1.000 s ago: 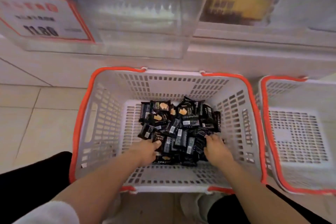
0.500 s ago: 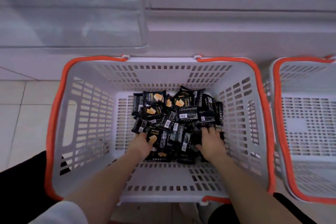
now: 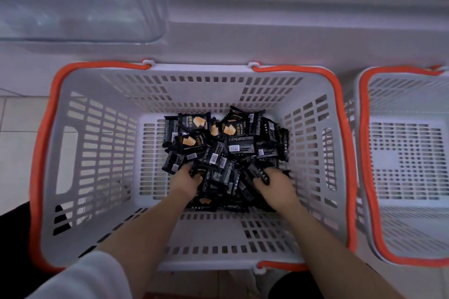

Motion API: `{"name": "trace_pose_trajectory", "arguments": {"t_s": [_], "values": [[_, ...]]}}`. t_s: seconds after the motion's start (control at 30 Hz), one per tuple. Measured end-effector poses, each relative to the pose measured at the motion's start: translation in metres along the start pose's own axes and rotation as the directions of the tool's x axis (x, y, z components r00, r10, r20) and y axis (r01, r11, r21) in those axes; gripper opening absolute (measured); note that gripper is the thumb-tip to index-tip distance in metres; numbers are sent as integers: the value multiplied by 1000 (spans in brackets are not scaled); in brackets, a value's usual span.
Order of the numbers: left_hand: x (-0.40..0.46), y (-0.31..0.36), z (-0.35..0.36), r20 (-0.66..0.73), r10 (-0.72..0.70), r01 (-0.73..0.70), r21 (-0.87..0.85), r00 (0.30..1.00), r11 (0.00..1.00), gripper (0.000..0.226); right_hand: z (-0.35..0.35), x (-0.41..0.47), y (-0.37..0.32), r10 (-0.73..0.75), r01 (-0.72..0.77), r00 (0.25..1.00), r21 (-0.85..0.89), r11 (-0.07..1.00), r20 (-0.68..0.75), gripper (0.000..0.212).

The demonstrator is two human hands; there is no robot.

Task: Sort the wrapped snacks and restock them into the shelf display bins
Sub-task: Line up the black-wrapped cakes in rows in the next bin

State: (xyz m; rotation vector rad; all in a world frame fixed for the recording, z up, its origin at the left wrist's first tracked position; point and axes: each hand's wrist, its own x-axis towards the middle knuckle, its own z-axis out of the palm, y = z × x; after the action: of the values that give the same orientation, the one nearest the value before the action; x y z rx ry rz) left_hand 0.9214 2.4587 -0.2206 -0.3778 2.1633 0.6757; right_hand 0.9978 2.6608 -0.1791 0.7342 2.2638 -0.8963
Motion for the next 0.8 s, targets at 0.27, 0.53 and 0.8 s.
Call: {"name": "trace_pose_trajectory", "arguments": {"t_s": [0.27,0.53,0.8], "values": [[-26,-4,-28,-5,109,-106,-261,994,960,15,-18,-25,-20,169,-251,967,843,475,192,31],[-74,28,-43,192,167,14,-695,967,719,13,0,-65,-69,-363,368,839,-70,927,-405,28],[-99,24,-45,219,330,11,-847,918,531,24,9,-87,-79,-442,442,861,-61,895,-250,45]]}}
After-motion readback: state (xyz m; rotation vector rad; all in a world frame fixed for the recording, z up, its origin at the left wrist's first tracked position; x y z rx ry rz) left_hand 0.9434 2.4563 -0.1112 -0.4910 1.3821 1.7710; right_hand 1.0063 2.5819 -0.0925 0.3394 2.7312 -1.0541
